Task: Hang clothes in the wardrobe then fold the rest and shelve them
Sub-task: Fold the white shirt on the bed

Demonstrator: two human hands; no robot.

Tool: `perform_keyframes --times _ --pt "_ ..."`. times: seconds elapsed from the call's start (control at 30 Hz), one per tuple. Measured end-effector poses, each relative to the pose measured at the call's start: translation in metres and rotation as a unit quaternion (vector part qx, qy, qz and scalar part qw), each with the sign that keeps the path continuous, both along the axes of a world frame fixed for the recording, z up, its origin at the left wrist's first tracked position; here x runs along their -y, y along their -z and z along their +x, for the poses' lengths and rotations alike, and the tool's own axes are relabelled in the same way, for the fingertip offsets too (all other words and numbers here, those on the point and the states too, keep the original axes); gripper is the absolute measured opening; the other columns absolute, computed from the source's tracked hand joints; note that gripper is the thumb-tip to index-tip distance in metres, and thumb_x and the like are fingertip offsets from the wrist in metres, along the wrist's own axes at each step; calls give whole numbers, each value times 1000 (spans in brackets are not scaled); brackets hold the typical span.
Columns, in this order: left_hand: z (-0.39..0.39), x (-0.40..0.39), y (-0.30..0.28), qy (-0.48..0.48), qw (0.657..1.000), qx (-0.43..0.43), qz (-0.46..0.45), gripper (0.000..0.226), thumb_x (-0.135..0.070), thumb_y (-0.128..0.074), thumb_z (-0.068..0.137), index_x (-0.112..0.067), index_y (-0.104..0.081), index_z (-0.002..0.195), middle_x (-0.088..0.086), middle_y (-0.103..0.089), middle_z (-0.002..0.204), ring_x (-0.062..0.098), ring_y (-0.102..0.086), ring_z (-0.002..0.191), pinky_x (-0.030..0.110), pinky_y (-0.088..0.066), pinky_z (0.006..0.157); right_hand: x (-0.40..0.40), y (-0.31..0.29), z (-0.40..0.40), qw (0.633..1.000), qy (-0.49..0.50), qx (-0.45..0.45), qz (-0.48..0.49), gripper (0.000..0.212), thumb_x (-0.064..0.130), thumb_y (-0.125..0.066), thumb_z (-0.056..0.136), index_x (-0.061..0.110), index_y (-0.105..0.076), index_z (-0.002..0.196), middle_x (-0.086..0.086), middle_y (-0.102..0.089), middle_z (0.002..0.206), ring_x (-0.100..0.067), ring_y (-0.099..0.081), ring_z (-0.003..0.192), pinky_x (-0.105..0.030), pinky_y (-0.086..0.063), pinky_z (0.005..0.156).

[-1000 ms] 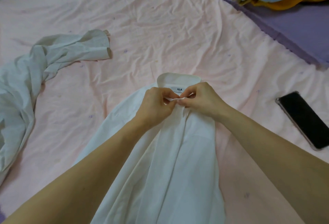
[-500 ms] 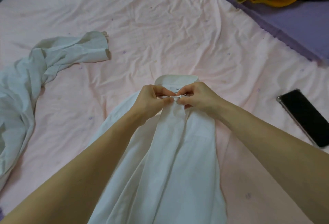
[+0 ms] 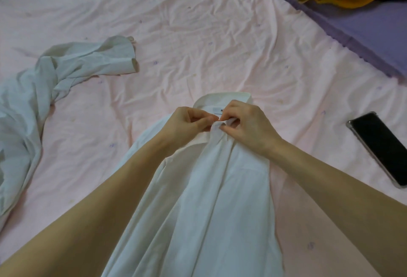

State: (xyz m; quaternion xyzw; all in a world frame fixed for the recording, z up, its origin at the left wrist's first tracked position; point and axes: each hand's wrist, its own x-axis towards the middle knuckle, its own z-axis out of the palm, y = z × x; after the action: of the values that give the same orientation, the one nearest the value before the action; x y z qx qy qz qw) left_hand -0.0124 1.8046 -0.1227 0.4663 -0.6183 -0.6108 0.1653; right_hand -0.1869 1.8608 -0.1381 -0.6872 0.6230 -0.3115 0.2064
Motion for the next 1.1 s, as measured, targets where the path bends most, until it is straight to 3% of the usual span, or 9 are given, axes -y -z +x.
perform_keyframes --times 0.1,0.27,0.43,0.53,0.67,0.8,1.1 --pt "5 3 3 -55 995 -49 63 18 -5 -60 92 -6 -72 106 6 -73 99 16 -68 95 25 -52 93 -12 -2 3 996 -1 -42 -82 4 7 -67 77 11 -67 78 2 -62 83 -15 -62 65 -25 -47 60" --pt "2 -1 1 -75 990 -51 105 13 0 -65 86 -8 -71 96 3 -68 76 13 -64 73 25 -56 81 -25 2 11 984 -1 -123 -131 9 12 -56 78 11 -64 75 -1 -60 72 -21 -58 60 -32 -45 48" --pt "2 -2 -1 -73 986 -66 134 11 -2 -69 84 -11 -70 91 4 -66 74 11 -63 69 22 -56 77 -27 6 11 992 47 -58 -101 5 8 -63 76 10 -59 76 2 -61 71 -18 -60 63 -38 -48 56" --pt "4 -2 -1 -71 987 -68 129 11 -2 -71 83 -9 -72 92 5 -68 76 11 -66 73 20 -54 76 -27 6 10 995 29 -30 -86 9 5 -68 78 10 -60 78 2 -65 73 -16 -63 67 -33 -47 62" --pt "3 -1 -5 -65 987 -65 129 14 -3 -73 80 -7 -73 93 9 -70 83 14 -69 81 21 -55 79 -26 6 8 992 -23 -73 -100 8 3 -64 77 8 -64 83 -1 -65 77 -19 -62 69 -30 -46 65" --pt "-3 -2 -10 -75 990 -27 119 12 -2 -75 79 -8 -74 90 7 -70 77 13 -68 72 20 -56 73 -26 9 7 986 -39 -115 -112 6 3 -61 78 6 -64 82 -4 -64 76 -23 -61 68 -32 -46 61" --pt "-14 -9 -9 -123 985 28 119 10 -3 -73 78 -11 -74 84 6 -68 76 17 -65 75 26 -57 82 -27 10 11 996 -8 -64 -68 1 8 -62 81 8 -61 80 -2 -64 74 -22 -62 66 -40 -52 58"
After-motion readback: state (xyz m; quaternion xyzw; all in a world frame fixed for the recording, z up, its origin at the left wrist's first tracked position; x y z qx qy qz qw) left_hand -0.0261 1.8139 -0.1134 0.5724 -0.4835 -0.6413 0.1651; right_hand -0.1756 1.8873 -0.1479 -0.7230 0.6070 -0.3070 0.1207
